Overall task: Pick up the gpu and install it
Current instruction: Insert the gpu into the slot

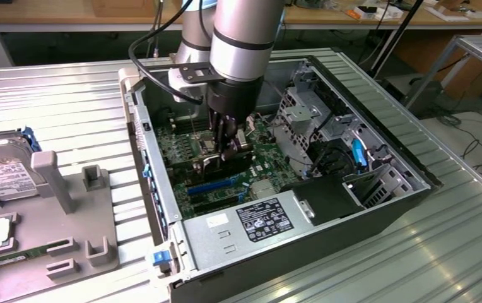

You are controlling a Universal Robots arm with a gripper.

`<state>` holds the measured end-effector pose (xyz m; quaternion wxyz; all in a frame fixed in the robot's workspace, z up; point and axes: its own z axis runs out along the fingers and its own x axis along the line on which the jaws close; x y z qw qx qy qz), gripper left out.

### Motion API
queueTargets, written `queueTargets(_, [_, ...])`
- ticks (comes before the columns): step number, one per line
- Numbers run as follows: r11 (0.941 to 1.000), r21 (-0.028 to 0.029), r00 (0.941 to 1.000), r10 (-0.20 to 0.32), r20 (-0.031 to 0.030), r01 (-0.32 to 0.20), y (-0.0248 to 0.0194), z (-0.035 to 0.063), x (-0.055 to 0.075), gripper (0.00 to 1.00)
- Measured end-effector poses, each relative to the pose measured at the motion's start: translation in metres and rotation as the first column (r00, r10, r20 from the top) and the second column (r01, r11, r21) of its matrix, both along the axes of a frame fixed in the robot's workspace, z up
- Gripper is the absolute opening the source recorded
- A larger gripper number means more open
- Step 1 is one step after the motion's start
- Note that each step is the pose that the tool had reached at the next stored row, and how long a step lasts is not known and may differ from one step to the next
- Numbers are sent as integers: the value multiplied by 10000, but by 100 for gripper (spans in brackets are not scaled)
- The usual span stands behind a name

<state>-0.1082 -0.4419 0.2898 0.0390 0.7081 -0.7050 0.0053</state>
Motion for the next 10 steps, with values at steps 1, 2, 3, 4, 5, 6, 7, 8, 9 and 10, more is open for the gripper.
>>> queueTargets(1, [10000, 0, 10000, 1, 0, -1, 0, 0, 0, 27])
queueTargets(2, [10000, 0, 10000, 1, 0, -1, 0, -1, 0, 27])
queueTargets(3, [10000, 0, 10000, 1, 0, -1, 0, -3, 0, 27])
queueTargets(4, [10000, 1, 10000, 1, 0, -1, 0, -6, 0, 27])
queueTargets(5, [10000, 1, 10000, 0, 0, 0, 0, -10, 0, 27])
queueTargets(6, [10000, 0, 10000, 1, -1, -1, 0, -14, 0, 27])
queueTargets(7, [10000, 1, 10000, 1, 1, -1, 0, -19, 0, 27])
queueTargets(8, [10000, 1, 10000, 1, 3, -1, 0, -23, 0, 27])
queueTargets(9, [10000, 1, 10000, 1, 4, -1, 0, -24, 0, 27])
queueTargets(10, [10000, 3, 10000, 1, 8, -1, 0, -26, 0, 27])
